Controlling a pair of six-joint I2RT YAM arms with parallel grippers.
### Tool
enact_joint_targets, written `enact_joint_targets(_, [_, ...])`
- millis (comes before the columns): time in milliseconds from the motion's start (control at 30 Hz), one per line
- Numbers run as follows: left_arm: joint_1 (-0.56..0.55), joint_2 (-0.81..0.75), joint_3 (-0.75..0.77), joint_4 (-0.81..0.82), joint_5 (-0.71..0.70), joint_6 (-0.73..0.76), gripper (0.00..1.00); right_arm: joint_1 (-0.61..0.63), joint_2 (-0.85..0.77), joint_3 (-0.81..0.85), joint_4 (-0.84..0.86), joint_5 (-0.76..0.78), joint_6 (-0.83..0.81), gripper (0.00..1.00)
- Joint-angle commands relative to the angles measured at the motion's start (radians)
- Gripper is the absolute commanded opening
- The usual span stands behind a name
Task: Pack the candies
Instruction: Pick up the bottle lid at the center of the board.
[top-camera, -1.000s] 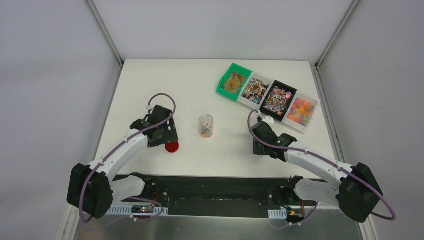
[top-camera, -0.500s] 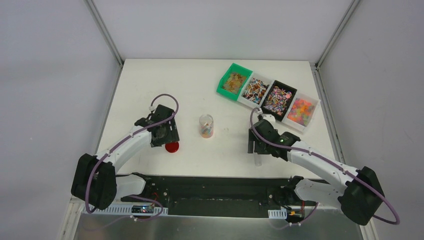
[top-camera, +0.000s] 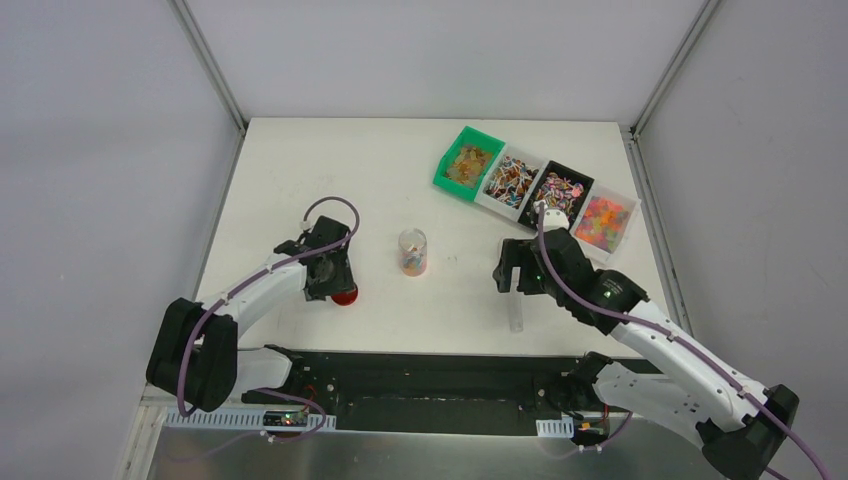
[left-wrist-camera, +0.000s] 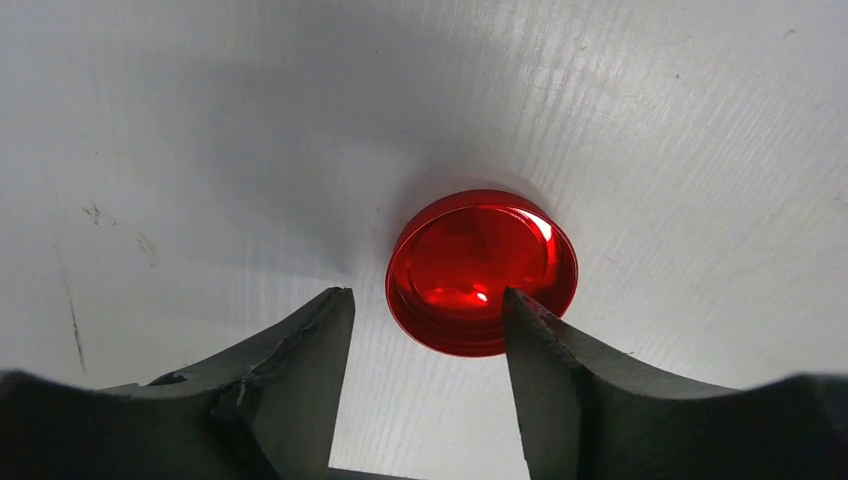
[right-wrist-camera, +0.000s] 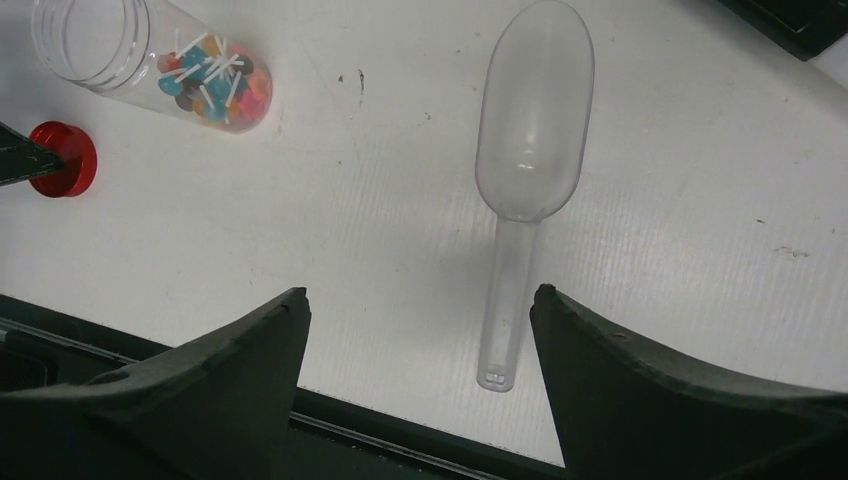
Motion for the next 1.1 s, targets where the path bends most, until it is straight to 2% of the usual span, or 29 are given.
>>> enact_joint_targets(0, [0.006, 0.000, -0.017, 0.055, 0.015, -0.004, 0.54, -0.003, -0.025, 0.024, 0.059, -0.046, -0.049, 0.84])
enact_joint_targets(100, [0.007, 0.015, -0.016, 0.064, 0.026, 0.002, 0.47, -0.003, -0.038, 0.023, 0.063, -0.043, -0.054, 0.84])
enact_joint_targets(233, [0.006, 0.047, -0.003, 0.068, 0.039, 0.010, 0.22, -0.003, -0.058, -0.008, 0.086, -0.025, -0.057, 0.85])
enact_joint_targets(400, [0.007, 0.054, 0.020, 0.062, 0.077, 0.003, 0.00, -0.003, -0.060, -0.061, 0.178, -0.092, -0.062, 0.85])
enact_joint_targets(567, [0.007, -0.021, 0.054, 0.046, 0.166, -0.016, 0.00, -0.003, -0.059, -0.082, 0.291, -0.213, -0.064, 0.85])
enact_joint_targets(667, [0.007, -0.103, 0.079, 0.044, 0.271, -0.033, 0.00, -0.003, -0.082, -0.120, 0.424, -0.295, -0.100, 0.86])
enact_joint_targets(700, [0.007, -0.134, 0.088, 0.044, 0.303, -0.038, 0.00, -0.003, -0.090, -0.136, 0.480, -0.295, -0.100, 0.86])
enact_joint_targets(733, [0.007, -0.168, 0.097, 0.045, 0.334, -0.044, 0.00, -0.003, -0.097, -0.149, 0.538, -0.367, -0.133, 0.86])
enact_joint_targets(900, [0.007, -0.310, 0.131, 0.062, 0.511, -0.077, 0.00, 0.000, -0.116, -0.242, 0.911, -0.536, -0.249, 0.87])
enact_joint_targets(1067, [0.007, -0.404, 0.123, 0.192, 0.752, -0.184, 0.00, 0.006, -0.084, -0.330, 1.262, -0.783, -0.423, 0.87])
